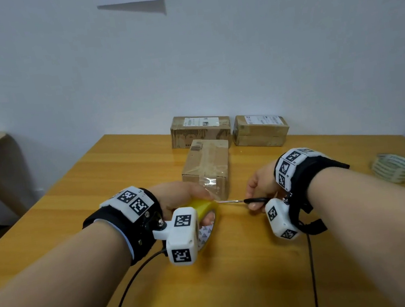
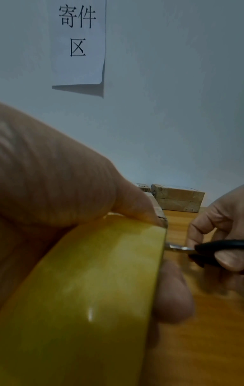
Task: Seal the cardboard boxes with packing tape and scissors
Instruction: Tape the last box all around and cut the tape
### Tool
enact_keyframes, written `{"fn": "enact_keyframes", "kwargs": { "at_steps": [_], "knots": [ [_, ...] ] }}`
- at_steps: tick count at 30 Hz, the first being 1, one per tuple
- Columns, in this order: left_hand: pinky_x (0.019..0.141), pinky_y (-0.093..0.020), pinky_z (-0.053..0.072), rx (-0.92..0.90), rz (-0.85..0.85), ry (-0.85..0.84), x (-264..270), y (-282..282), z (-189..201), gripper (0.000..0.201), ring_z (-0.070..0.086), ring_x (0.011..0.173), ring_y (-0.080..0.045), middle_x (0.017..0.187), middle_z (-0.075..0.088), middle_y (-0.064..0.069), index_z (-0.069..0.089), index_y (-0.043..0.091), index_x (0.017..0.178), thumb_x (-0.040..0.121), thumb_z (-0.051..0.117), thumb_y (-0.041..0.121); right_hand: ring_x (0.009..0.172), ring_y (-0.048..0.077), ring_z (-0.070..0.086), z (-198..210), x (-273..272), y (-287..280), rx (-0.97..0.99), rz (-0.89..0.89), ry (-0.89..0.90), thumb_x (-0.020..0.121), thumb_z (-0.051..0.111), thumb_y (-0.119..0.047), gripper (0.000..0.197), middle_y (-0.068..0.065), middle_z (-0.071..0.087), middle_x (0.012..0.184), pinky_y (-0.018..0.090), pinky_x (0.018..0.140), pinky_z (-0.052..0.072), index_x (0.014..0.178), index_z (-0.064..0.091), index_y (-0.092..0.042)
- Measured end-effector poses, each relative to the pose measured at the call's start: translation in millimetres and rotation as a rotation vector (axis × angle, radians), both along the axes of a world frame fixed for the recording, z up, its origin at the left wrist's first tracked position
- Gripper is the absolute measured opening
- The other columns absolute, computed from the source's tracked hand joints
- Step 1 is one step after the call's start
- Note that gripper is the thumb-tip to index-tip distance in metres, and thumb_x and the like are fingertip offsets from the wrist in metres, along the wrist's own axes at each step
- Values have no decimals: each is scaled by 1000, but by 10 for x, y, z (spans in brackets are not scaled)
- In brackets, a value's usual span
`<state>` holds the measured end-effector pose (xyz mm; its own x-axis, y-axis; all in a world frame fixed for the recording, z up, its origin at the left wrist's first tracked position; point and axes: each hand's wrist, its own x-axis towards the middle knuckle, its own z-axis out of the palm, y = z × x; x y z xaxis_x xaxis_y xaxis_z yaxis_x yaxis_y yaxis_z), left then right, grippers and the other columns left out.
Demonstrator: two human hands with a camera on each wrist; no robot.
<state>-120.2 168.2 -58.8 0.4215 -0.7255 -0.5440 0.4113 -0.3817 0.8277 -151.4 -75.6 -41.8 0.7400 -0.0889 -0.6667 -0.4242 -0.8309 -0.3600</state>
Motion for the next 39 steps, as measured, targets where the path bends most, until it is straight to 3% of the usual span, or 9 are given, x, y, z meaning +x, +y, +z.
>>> {"fn": "enact_keyframes", "kwargs": {
  "at_steps": [3,6,11,15,18,23,27,32,39],
  "knots": [
    [74,-39,38,-90,15,-93,-101,16,49,19,49,70,-27,77,56,-19,50,7,101,90,60,20,80,13,67,13,-22,81,-49,-1,-19,73,86,-16,31,2,76,99,30,80,59,103,76,-20],
    [75,-43,48,-137,126,-111,-111,25,84,7,59,67,-30,79,59,-23,50,10,99,95,56,12,71,6,59,73,-55,178,-276,109,-149,75,85,-24,35,-9,70,88,19,59,49,107,71,-26],
    [85,-49,48,-174,130,-131,-155,19,190,10,63,70,-31,86,62,-23,51,12,102,95,58,14,78,10,61,49,-47,249,-389,191,-189,70,88,-31,45,-8,70,94,26,73,55,109,68,-29],
    [94,-54,44,-227,160,-158,-198,-10,284,23,63,79,-33,92,63,-24,48,15,114,95,59,19,80,12,60,78,-86,304,-390,197,-220,71,87,-31,47,-8,66,92,25,70,50,111,65,-24],
    [98,-57,41,-263,179,-170,-244,-30,383,23,61,89,-35,96,61,-25,47,14,114,94,56,9,90,14,61,96,-102,329,-422,223,-214,72,87,-32,40,-9,66,93,24,66,44,108,71,-25],
    [95,-56,48,-265,236,-203,-263,-33,468,38,64,91,-37,96,65,-24,48,15,122,90,54,-5,68,9,63,165,-139,285,-421,210,-221,74,85,-28,27,-9,70,82,24,69,56,99,75,-31],
    [89,-51,52,-268,257,-226,-284,-39,521,41,66,91,-37,98,65,-23,48,17,124,90,54,-5,54,10,61,306,-190,284,-428,236,-234,90,68,-10,19,-5,70,75,19,53,54,101,76,-23],
    [87,-53,52,-268,271,-269,-279,-60,572,38,68,92,-37,99,67,-23,49,19,121,91,55,-3,59,16,63,477,-226,311,-363,252,-272,91,62,-4,22,-7,71,62,31,69,60,89,79,-19],
    [81,-46,55,-260,282,-345,-303,-57,658,39,69,90,-35,99,68,-23,49,19,122,91,56,-3,57,8,54,464,-319,404,-343,211,-232,98,54,-6,25,-6,63,73,12,38,44,110,75,-13]
  ]
}}
